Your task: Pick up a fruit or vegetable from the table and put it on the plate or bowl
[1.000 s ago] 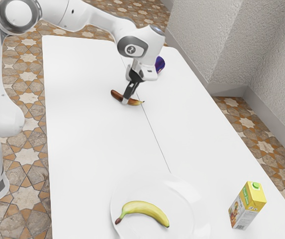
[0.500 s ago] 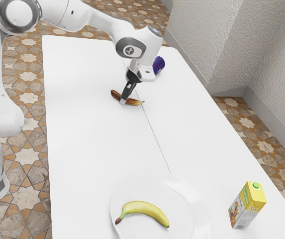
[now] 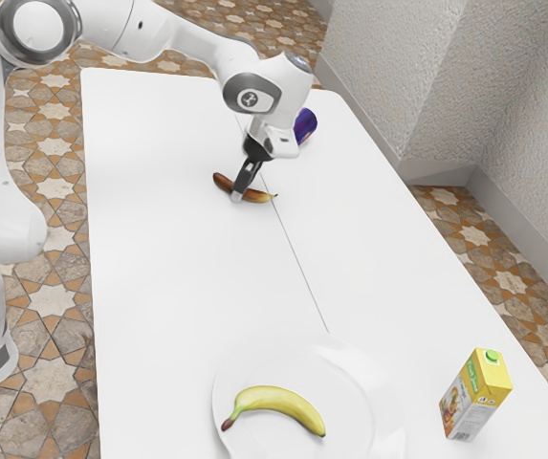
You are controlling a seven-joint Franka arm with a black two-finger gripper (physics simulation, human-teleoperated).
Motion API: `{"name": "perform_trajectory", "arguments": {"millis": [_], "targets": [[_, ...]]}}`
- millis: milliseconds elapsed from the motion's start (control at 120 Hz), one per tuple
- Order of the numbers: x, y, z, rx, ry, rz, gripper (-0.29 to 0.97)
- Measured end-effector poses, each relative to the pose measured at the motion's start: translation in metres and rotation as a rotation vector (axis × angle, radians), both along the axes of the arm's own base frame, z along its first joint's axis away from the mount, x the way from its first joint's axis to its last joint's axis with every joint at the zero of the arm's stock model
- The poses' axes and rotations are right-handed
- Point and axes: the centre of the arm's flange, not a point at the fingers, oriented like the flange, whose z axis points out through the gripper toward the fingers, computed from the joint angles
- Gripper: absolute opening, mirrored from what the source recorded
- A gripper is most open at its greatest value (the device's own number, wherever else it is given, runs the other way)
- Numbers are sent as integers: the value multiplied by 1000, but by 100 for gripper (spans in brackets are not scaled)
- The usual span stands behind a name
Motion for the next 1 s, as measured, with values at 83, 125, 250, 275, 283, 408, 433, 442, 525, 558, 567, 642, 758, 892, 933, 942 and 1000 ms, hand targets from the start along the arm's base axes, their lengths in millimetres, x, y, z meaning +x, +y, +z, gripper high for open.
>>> {"name": "perform_trajectory", "arguments": {"millis": [83, 125, 250, 275, 283, 408, 433, 442, 525, 558, 567, 642, 758, 892, 933, 942, 1000], "targets": [[0, 0, 0, 0, 0, 0, 62], [0, 0, 2, 1, -1, 0, 55], [1, -5, 8, 3, -1, -8, 31], [1, -6, 9, 3, 0, -10, 27], [1, -7, 9, 3, 1, -10, 26], [1, -8, 9, 3, 7, -14, 18], [1, -9, 9, 3, 8, -15, 18], [1, -9, 9, 3, 9, -15, 18], [1, -10, 10, 5, 9, -17, 16], [1, -13, 14, 6, 6, -23, 15], [2, -14, 15, 6, 5, -25, 15], [3, -29, 36, 10, -20, -50, 14], [1, -77, 86, 13, -74, -136, 12], [-10, -210, 135, 16, -105, -370, 10], [-26, -269, 151, 20, -115, -478, 10], [-31, -280, 154, 21, -116, -499, 10], [-73, -370, 166, 30, -114, -672, 10]]}}
